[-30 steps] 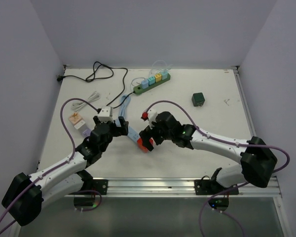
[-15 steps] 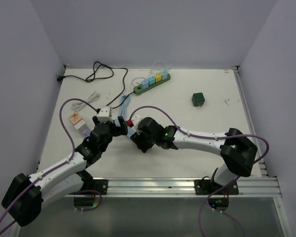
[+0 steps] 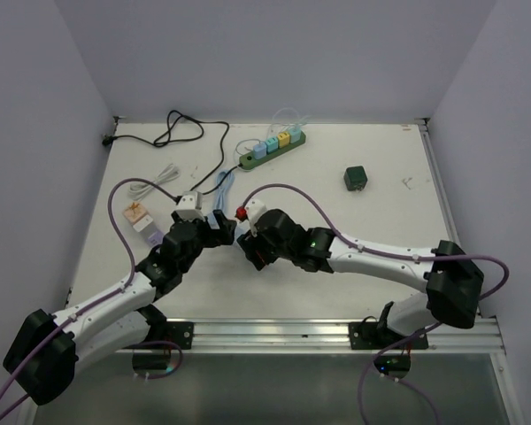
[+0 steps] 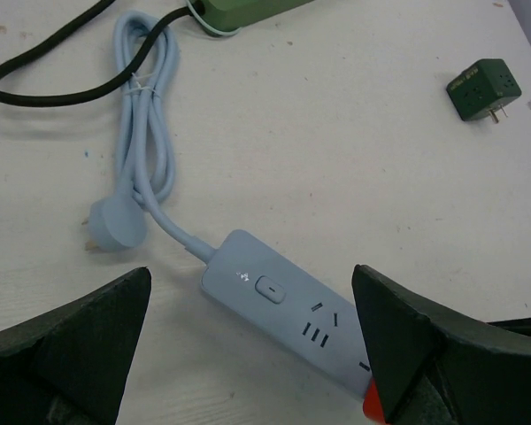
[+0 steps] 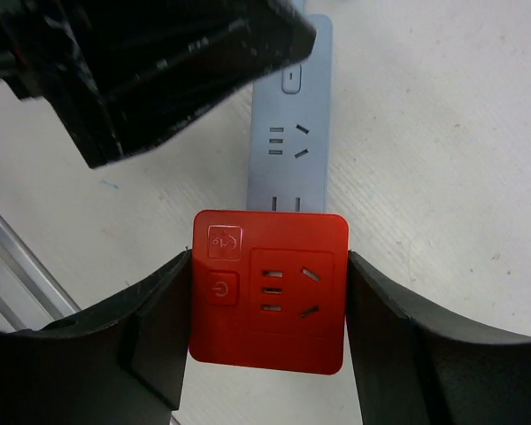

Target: Pull the plug off the socket

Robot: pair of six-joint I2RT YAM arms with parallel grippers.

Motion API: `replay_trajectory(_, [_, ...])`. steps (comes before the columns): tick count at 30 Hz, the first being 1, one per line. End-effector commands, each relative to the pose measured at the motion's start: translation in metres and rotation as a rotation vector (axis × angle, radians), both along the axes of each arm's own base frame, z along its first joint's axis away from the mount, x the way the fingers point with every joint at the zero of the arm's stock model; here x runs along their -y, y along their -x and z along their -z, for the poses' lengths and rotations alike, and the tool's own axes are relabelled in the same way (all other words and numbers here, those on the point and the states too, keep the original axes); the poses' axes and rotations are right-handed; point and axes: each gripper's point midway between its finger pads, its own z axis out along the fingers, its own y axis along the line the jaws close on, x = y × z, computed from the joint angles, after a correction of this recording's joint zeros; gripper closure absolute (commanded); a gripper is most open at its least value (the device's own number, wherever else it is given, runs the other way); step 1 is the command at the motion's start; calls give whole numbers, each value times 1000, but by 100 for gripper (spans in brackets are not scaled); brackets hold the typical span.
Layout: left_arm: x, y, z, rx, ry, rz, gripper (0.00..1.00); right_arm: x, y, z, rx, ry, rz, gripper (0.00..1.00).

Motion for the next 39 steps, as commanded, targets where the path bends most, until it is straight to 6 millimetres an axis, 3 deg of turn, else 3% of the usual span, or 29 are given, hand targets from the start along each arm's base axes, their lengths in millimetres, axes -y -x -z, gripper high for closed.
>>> replay_trajectory(1, [21,3,-15,-22,156,46,0,-27,-8,-79,97,-308,16,84])
replay_trajectory(8, [32,8,-18,-134,365,31,0,-27,-3,-101,115,-448,20,90])
replay_trajectory(14, [36,23,2,-276,483,58,0,-22,-2,-118,152,-549,40,96])
replay_trajectory(25, [39,41,18,-337,518,105,0,-17,-2,-119,171,-594,59,100])
replay_trajectory(28, [32,37,10,-303,491,76,0,-16,-5,-113,183,-562,70,100])
replay_trajectory(33, [24,28,-20,-221,482,41,0,-9,-8,-106,207,-550,98,100])
replay_trajectory(35, [18,26,-24,-212,474,6,0,-5,-11,-111,234,-568,127,100])
replay_trajectory(39, [13,31,-11,-298,476,-54,0,5,-18,-114,278,-576,187,100])
